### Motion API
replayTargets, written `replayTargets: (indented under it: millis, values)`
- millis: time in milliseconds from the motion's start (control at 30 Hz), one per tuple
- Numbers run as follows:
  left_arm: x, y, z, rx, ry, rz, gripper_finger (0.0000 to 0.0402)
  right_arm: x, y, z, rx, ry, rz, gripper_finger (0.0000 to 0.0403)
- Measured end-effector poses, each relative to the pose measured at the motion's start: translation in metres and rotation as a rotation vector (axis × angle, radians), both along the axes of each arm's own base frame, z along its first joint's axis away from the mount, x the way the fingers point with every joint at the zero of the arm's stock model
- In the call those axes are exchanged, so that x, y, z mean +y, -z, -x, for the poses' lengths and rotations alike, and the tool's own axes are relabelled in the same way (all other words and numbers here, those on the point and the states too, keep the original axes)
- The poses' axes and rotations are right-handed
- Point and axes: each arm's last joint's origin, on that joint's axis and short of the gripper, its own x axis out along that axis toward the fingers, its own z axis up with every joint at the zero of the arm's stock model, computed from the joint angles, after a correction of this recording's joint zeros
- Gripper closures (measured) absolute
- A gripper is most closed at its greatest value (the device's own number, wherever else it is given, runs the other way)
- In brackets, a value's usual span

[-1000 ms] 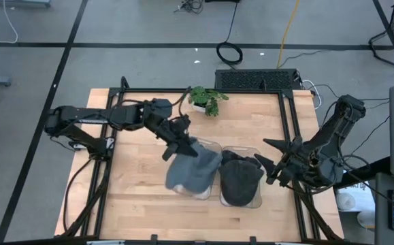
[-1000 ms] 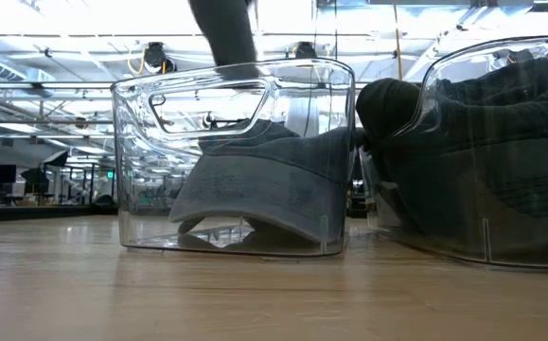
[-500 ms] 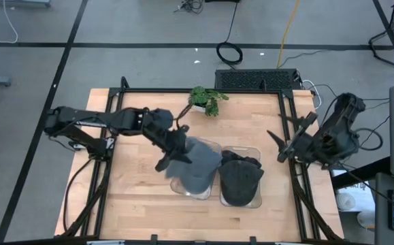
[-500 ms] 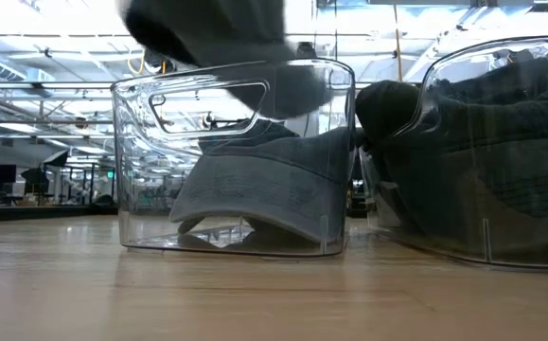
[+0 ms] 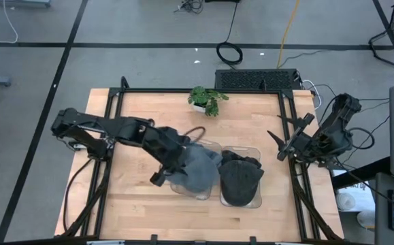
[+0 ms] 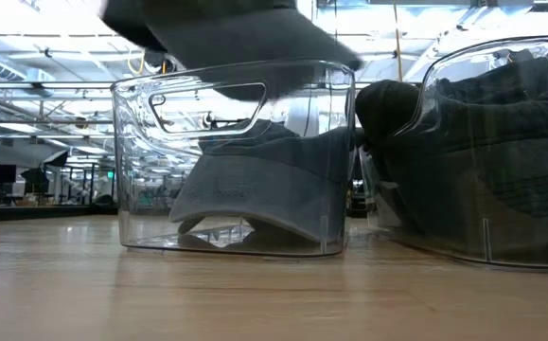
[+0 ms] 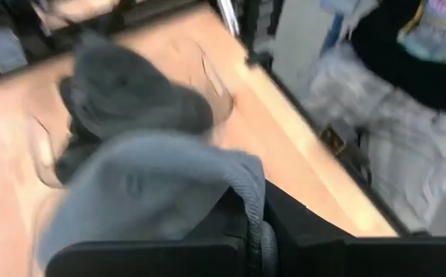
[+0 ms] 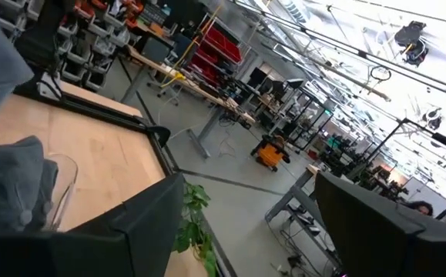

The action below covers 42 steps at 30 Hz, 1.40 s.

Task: Pick & Place hat
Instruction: Put the gray cap into the left transparent bin

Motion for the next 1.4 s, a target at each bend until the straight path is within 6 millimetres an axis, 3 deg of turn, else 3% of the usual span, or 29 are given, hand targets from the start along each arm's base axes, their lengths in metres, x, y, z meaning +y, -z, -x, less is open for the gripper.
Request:
replayTargets:
  millis: [167, 400, 667, 900, 1400]
  values:
    - [-0.002, 0.018, -0.016, 0.192, 0.015, -0.114, 0.0389, 0.002, 0.006, -0.002, -0.014, -0.057, 0.008, 0.0122]
    - [-0.003, 0.026, -0.038, 0.322, 0.029, -0.434, 0.0376, 0.003, 0.007, -0.002, -0.037, -0.097, 0.002, 0.0122]
    - [-0.022, 0.027, -0.062, 0.276, 0.164, -0.54, 0.0388, 0.003, 0.007, -0.002, -0.037, -0.096, 0.001, 0.0122]
    - [-0.045, 0.044, -0.07, 0.279, 0.293, -0.533, 0.039, 0.003, 0.007, -0.002, -0.037, -0.095, 0.001, 0.0122]
    - [-0.04, 0.056, -0.101, 0.09, 0.349, -0.684, 0.0383, 0.003, 0.007, -0.002, -0.045, -0.096, -0.015, 0.0122]
